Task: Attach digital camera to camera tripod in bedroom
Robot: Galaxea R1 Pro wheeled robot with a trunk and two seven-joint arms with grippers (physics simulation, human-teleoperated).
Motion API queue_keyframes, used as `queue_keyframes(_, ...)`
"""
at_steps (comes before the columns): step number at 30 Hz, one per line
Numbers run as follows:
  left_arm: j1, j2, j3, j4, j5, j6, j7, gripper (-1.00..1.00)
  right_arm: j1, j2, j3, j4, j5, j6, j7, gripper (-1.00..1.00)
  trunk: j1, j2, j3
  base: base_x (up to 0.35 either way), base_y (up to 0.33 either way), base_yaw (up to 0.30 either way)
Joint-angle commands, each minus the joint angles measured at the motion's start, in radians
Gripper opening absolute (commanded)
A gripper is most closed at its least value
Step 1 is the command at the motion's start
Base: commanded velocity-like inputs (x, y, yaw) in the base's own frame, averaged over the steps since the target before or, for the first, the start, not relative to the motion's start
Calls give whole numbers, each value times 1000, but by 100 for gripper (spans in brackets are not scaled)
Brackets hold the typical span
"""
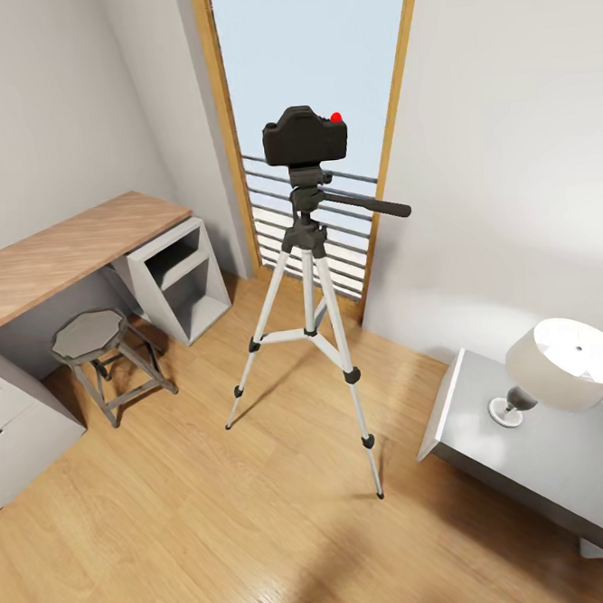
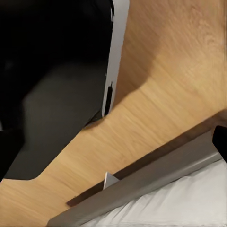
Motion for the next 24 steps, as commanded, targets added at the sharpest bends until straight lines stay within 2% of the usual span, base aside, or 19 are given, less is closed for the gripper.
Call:
queue_keyframes(1,-1,0,-8,0,7,3,3,100,3,0,7,3,0,-6,-6,100,0,-2,-1,0,0,0)
queue_keyframes(6,0,-3,-8,0,6,3,3,100,14,1,7,3,-12,-9,-53,100,0,-2,-1,0,0,0)
queue_keyframes(13,2,-20,-9,0,-5,4,1,100,19,2,8,4,-17,-9,-104,100,0,-2,3,0,0,0)
queue_keyframes(16,5,-25,-9,0,-33,5,0,100,20,4,8,4,-18,-9,-111,100,0,-2,7,0,0,0)
queue_keyframes(24,8,-30,-8,0,-137,8,-6,100,26,9,8,4,-19,-9,-119,100,0,-2,20,0,0,0)
